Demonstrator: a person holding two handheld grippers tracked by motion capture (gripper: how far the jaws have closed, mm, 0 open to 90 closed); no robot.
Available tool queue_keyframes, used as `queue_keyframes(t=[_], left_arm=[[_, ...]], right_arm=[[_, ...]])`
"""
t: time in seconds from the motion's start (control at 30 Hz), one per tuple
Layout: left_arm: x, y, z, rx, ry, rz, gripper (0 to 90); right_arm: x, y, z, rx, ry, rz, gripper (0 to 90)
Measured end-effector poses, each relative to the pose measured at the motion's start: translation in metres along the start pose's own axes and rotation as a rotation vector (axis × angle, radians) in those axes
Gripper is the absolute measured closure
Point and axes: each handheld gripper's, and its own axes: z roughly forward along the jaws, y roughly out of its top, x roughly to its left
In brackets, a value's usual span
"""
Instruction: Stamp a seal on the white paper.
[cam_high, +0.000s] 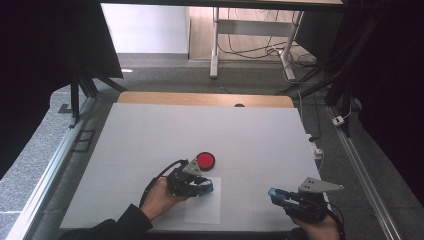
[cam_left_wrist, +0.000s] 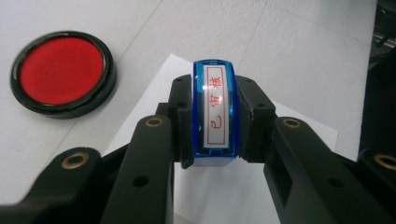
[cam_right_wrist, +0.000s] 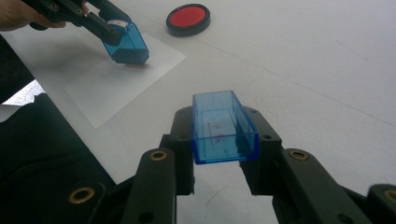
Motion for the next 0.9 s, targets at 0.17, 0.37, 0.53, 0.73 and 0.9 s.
queue_keyframes(t=[0.17,0.37,0.53,0.73,0.9], left_arm=[[0.0,0.0,-0.005,-0.013,-0.012,-0.007,70.6],[0.003,0.0,-0.017,-0.056,-0.035,-0.026,70.5],[0.009,-0.001,-0.029,-0.094,-0.052,-0.048,70.5],[0.012,-0.001,-0.041,-0.143,-0.074,-0.065,70.5],[0.014,-0.002,-0.049,-0.171,-0.085,-0.062,70.5]], right_arm=[[0.0,0.0,0.0,0.0,0.0,0.0,68.4],[0.0,0.0,0.0,-0.002,0.001,0.002,68.4],[0.0,0.0,0.0,-0.001,0.002,0.004,68.4],[0.0,0.0,0.0,-0.002,0.002,0.004,68.4],[0.0,0.0,0.0,-0.002,0.001,0.003,68.5]])
